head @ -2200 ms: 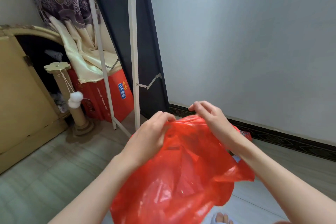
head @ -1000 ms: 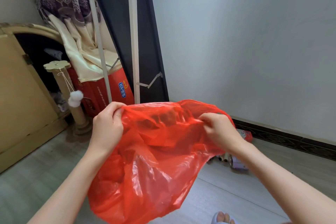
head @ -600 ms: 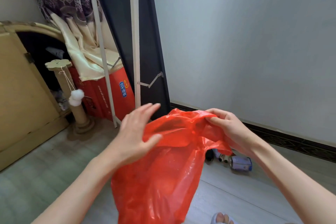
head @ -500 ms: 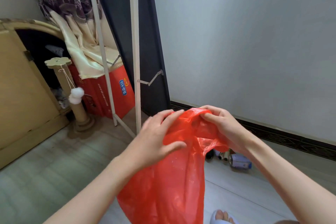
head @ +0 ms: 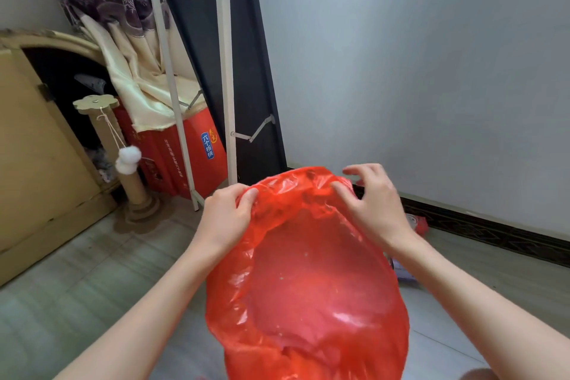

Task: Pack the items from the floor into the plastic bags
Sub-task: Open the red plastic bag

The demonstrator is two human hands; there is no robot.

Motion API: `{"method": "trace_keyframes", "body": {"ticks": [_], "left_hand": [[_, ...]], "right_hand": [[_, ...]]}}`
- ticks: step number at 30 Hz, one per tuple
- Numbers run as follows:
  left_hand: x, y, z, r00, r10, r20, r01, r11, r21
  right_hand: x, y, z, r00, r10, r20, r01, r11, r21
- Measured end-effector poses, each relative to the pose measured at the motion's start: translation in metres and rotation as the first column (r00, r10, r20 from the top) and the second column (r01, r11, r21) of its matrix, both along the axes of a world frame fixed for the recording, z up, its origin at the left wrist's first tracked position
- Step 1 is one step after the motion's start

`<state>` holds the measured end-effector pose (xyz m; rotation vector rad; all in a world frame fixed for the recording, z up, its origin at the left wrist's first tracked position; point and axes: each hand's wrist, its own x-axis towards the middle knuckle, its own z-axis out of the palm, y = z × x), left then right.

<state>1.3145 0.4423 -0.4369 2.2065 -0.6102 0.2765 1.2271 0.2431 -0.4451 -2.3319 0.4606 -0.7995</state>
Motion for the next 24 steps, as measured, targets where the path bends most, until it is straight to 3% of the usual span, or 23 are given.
{"method": "trace_keyframes", "body": {"ticks": [2, 4, 6, 8, 12, 15, 16, 17, 19, 21, 24], "left_hand": [[0.001, 0.002, 0.002, 0.998, 0.018, -0.061, -0.022, 0.998, -0.065], [0.0, 0.004, 0.006, 0.987, -0.038, -0.159, 0.01, 0.985, -0.173], [-0.001, 0.007, 0.009, 0.95, -0.14, -0.28, 0.055, 0.955, -0.292], [0.001, 0.012, 0.01, 0.914, -0.188, -0.361, 0.056, 0.936, -0.346], [0.01, 0.022, 0.004, 0.919, -0.116, -0.376, -0.008, 0.95, -0.313], [0.016, 0.029, -0.005, 0.964, 0.111, -0.24, -0.109, 0.994, 0.022], [0.016, 0.03, -0.007, 0.967, 0.153, -0.202, -0.128, 0.983, 0.129], [0.016, 0.031, -0.01, 0.969, 0.18, -0.168, -0.14, 0.964, 0.225], [0.013, 0.03, -0.013, 0.984, 0.174, -0.04, -0.153, 0.939, 0.309], [0.003, 0.021, -0.014, 0.992, 0.0, 0.128, -0.033, 0.967, 0.254], [-0.016, -0.004, -0.011, 0.924, -0.285, 0.254, 0.206, 0.933, 0.296]], "right_hand": [[0.0, 0.02, -0.003, 0.998, 0.04, -0.04, -0.049, 0.969, -0.244], [0.005, 0.032, -0.012, 0.992, -0.041, -0.116, -0.019, 0.877, -0.48], [0.012, 0.03, -0.018, 0.984, -0.099, -0.15, 0.001, 0.838, -0.546], [0.015, 0.022, -0.016, 0.983, -0.133, -0.125, 0.052, 0.862, -0.504], [0.008, 0.003, -0.003, 0.957, -0.22, -0.187, 0.162, 0.945, -0.285], [0.008, -0.005, 0.005, 0.96, -0.1, -0.26, 0.117, 0.992, 0.047], [0.009, -0.008, 0.005, 0.966, -0.028, -0.258, 0.097, 0.961, 0.258], [0.009, -0.008, 0.006, 0.97, 0.066, -0.235, 0.061, 0.867, 0.495], [0.006, -0.006, 0.007, 0.969, 0.196, -0.15, 0.003, 0.597, 0.802], [0.006, -0.005, 0.006, 0.966, 0.246, -0.079, -0.044, 0.458, 0.888], [0.009, 0.008, 0.008, 0.944, 0.325, -0.055, -0.107, 0.46, 0.882]]}}
